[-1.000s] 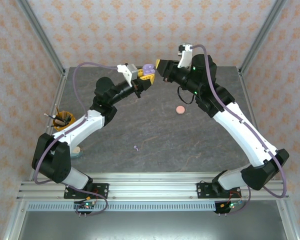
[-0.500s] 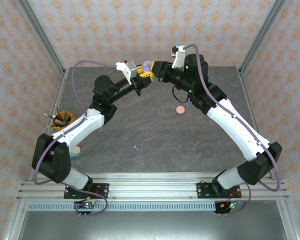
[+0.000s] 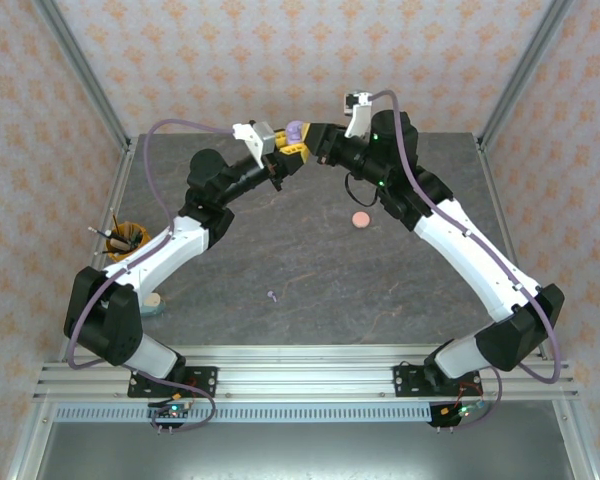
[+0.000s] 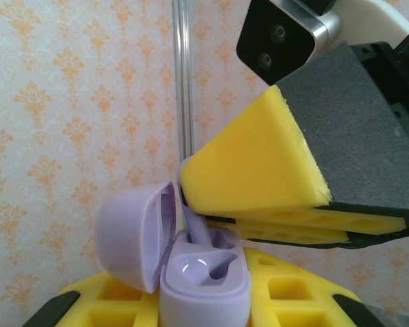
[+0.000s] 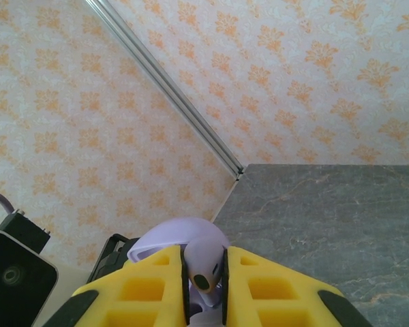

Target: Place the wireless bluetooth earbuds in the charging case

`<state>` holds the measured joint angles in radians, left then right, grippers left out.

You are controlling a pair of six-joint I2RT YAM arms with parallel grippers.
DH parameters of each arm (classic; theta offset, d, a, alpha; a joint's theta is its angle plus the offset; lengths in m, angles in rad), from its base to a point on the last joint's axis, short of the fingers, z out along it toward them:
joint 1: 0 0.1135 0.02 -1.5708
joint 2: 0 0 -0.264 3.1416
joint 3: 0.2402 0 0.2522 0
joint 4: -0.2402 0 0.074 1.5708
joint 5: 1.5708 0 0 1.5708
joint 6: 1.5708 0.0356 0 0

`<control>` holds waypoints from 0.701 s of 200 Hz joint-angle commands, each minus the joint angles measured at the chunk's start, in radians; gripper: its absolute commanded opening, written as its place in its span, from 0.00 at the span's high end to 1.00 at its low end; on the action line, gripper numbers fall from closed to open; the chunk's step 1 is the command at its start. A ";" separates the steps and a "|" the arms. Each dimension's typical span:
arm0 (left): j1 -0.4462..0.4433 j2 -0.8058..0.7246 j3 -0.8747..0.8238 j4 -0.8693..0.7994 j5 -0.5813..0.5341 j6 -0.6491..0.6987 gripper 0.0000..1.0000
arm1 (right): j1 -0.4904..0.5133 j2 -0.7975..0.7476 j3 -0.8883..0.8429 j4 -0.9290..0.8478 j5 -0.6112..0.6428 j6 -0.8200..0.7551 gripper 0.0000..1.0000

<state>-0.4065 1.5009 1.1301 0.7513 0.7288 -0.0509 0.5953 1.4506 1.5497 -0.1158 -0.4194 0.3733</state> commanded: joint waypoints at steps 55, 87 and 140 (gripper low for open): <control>-0.012 0.019 0.055 0.037 -0.038 0.017 1.00 | 0.008 -0.028 -0.026 -0.098 -0.166 -0.084 0.82; -0.012 0.019 0.060 0.033 -0.031 0.016 1.00 | 0.008 -0.024 -0.029 -0.128 -0.133 -0.096 0.82; -0.012 0.009 0.041 0.033 -0.012 0.006 1.00 | 0.002 0.003 0.020 -0.160 -0.032 -0.085 0.77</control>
<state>-0.4114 1.5257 1.1362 0.7200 0.7151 -0.0513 0.5900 1.4372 1.5402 -0.1982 -0.4755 0.2905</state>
